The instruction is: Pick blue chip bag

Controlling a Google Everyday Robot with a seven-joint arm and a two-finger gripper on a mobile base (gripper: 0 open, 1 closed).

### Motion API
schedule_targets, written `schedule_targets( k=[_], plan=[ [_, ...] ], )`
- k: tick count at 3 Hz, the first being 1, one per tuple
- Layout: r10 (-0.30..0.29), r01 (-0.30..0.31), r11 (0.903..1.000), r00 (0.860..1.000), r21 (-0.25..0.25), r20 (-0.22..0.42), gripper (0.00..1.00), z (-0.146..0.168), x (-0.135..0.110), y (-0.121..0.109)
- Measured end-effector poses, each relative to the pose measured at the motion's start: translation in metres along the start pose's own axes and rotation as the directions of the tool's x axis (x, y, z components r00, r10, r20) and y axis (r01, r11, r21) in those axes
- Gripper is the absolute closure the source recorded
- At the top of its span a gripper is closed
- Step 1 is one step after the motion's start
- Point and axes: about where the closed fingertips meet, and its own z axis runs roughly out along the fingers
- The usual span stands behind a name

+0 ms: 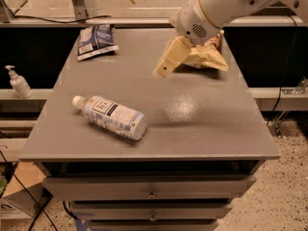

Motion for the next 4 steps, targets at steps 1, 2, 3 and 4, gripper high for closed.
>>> schedule_targets(
  k=[1,2,3,4],
  plan=[
    [0.014,-0.015,0.9996,0.999,0.024,0.039,0.0,0.022,-0.018,-0.015],
    [0.051,-0.054,0.9979,0.994,0.035,0.093,0.0,0.049,-0.033,-0.035],
    [0.098,-0.103,0.9945,0.981,0.022,0.167,0.0,0.077,-0.043,-0.053],
    [0.125,-0.129,0.9917,0.968,0.002,0.217,0.0,0.106,-0.055,-0.07]
  ],
)
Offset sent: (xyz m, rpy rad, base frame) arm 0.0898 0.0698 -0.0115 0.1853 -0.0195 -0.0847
